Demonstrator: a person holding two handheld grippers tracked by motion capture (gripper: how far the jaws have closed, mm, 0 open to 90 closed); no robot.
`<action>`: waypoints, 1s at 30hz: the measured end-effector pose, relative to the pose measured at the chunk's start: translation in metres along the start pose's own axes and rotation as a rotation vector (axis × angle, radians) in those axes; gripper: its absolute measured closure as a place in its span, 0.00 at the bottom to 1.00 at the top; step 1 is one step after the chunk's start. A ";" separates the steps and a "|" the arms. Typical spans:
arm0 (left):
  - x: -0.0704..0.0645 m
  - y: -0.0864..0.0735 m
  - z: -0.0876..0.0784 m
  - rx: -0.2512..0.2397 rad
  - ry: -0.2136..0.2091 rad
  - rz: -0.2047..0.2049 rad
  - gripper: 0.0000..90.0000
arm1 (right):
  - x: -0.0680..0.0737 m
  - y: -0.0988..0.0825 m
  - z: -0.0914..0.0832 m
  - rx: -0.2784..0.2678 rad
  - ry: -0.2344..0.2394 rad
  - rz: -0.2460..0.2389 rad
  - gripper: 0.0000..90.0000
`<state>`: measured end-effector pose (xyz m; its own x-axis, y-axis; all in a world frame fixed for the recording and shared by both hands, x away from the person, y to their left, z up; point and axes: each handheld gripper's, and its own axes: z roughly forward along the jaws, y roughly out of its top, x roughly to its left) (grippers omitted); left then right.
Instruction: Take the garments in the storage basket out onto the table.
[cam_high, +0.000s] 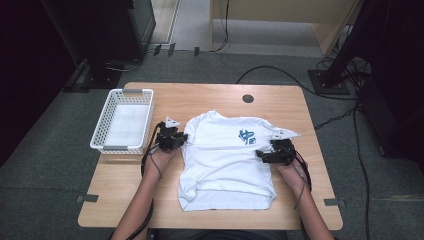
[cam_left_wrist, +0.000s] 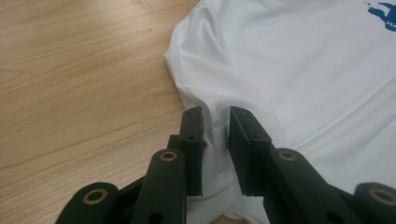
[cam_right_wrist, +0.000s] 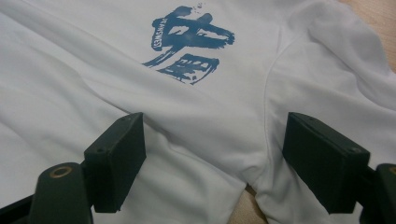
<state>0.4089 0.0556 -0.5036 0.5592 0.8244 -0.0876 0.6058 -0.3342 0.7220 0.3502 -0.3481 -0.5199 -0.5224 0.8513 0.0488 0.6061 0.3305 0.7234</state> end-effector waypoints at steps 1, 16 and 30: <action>0.001 0.001 -0.001 -0.006 0.014 0.007 0.87 | 0.000 0.000 0.000 0.000 -0.002 -0.001 0.24; 0.015 0.007 -0.012 -0.053 0.068 -0.014 0.85 | -0.002 -0.004 -0.002 -0.008 -0.015 -0.015 0.24; 0.006 0.010 0.005 0.004 -0.020 -0.008 0.84 | 0.000 -0.003 -0.001 -0.009 -0.020 -0.014 0.24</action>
<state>0.4205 0.0550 -0.5003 0.5655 0.8177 -0.1072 0.6127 -0.3296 0.7183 0.3479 -0.3498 -0.5216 -0.5187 0.8546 0.0254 0.5934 0.3384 0.7303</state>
